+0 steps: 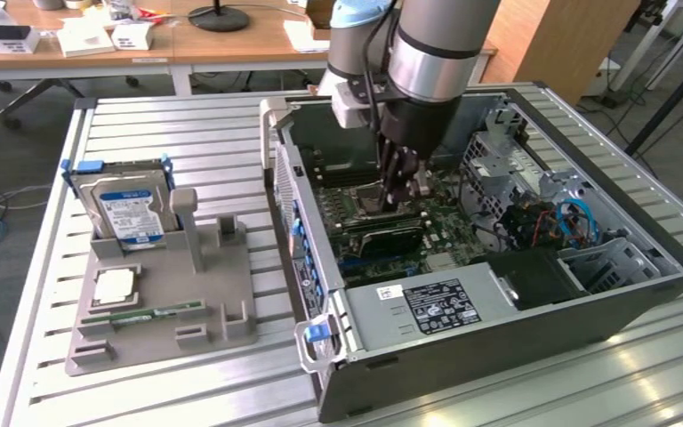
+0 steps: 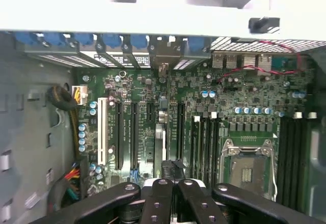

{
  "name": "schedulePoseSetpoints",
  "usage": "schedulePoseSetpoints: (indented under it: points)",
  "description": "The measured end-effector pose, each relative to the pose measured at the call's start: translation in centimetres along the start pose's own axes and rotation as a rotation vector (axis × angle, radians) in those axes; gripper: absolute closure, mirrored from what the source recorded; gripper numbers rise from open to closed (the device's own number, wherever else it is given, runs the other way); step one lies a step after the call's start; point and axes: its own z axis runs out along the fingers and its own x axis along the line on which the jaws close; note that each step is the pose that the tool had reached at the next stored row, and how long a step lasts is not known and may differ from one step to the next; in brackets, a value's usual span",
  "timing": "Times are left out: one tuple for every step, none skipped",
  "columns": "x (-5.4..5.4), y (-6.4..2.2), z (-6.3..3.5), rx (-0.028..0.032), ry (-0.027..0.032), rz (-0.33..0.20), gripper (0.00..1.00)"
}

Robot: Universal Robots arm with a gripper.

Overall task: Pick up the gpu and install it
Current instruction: 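Press down on the gpu until it lock into place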

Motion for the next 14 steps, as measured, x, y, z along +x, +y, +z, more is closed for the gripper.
schedulePoseSetpoints:
  points:
    - [0.0,0.00,-0.41,0.0000,0.0000,0.000,0.90]
    - [0.0,0.00,-0.83,-0.0001,0.0001,0.000,0.90]
    - [0.0,0.00,-1.25,0.0000,0.0001,0.000,0.90]
    - [-0.1,0.00,-1.67,0.0000,0.0001,0.000,0.90]
    - [-0.1,0.00,-2.08,0.0000,0.0001,0.000,0.90]
    - [-0.1,0.00,-2.46,0.0000,0.0001,0.000,0.90]
    - [-0.1,0.00,-2.87,0.0000,0.0001,0.000,0.90]
    - [-0.1,0.00,-3.21,0.0000,0.0001,0.000,0.90]
    - [-0.1,0.00,-3.56,0.0000,0.0001,0.000,0.90]
    - [-0.1,0.00,-3.89,0.0000,0.0001,0.000,0.90]
    - [-0.1,0.00,-4.14,0.0000,0.0001,0.000,0.90]
    - [-0.2,0.00,-4.30,0.0000,0.0001,0.000,0.90]
    - [-0.2,0.00,-4.33,0.0000,0.0000,0.000,0.90]
    - [-0.2,0.00,-4.33,0.0000,0.0000,0.000,0.90]
